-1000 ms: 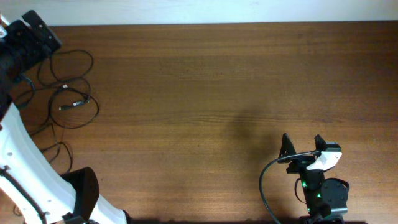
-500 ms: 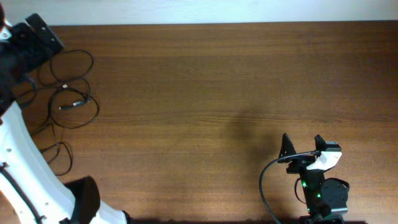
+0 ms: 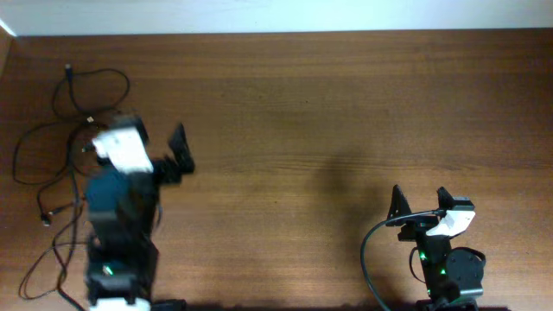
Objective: Untangle cables
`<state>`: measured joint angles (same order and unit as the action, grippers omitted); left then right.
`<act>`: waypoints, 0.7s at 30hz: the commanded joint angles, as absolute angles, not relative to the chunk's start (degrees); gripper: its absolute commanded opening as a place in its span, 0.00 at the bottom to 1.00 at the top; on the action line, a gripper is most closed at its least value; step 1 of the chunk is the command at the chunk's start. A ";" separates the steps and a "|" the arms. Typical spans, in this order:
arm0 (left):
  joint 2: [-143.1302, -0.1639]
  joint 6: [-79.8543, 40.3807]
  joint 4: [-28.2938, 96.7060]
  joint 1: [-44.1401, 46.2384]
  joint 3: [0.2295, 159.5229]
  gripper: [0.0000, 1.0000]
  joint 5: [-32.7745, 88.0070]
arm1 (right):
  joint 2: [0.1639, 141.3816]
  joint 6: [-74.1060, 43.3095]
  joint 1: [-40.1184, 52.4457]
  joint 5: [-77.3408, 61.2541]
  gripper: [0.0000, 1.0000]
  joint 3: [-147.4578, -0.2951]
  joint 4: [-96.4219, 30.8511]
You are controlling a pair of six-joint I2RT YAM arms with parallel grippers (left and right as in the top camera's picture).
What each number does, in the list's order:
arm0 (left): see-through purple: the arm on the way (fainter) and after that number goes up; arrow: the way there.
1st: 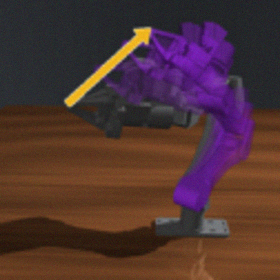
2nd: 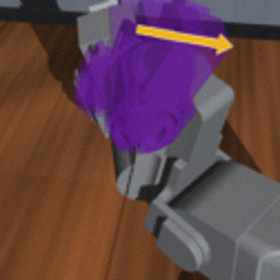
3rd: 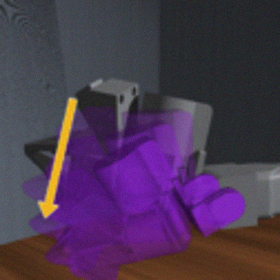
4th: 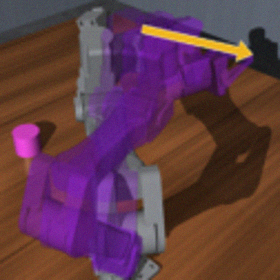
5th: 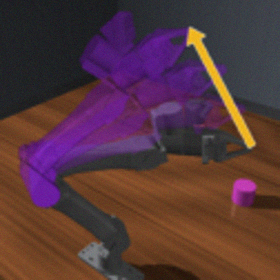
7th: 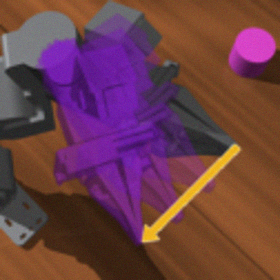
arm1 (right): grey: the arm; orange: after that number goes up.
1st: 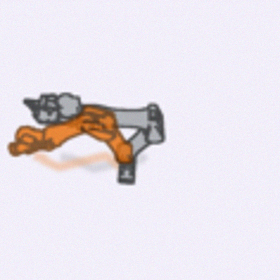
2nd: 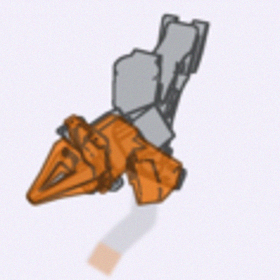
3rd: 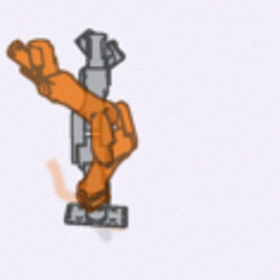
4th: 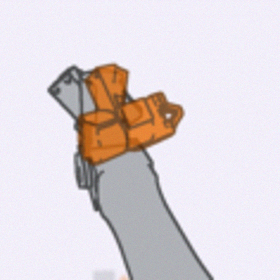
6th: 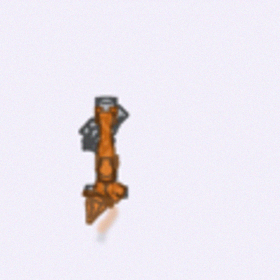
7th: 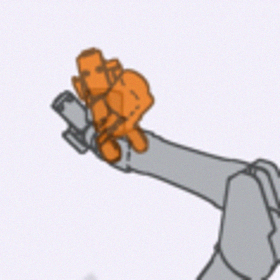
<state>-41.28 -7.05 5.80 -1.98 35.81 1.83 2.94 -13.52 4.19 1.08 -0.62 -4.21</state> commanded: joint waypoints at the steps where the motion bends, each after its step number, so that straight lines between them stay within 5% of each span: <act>1: -28.84 3.36 -4.23 -0.58 19.44 0.99 4.91 | 2.61 -14.00 4.45 1.58 0.99 -0.32 -4.56; 13: -0.19 7.40 4.78 0.49 0.54 0.99 -0.19 | 2.61 -14.00 4.45 1.58 0.99 -0.32 -4.56; 21: -0.40 7.40 4.82 0.54 0.54 0.99 -0.21 | 2.61 -14.00 4.45 1.58 0.99 -0.32 -4.56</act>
<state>-0.89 6.48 4.40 0.27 0.67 0.40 2.90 -13.56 4.19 1.08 -0.62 -4.23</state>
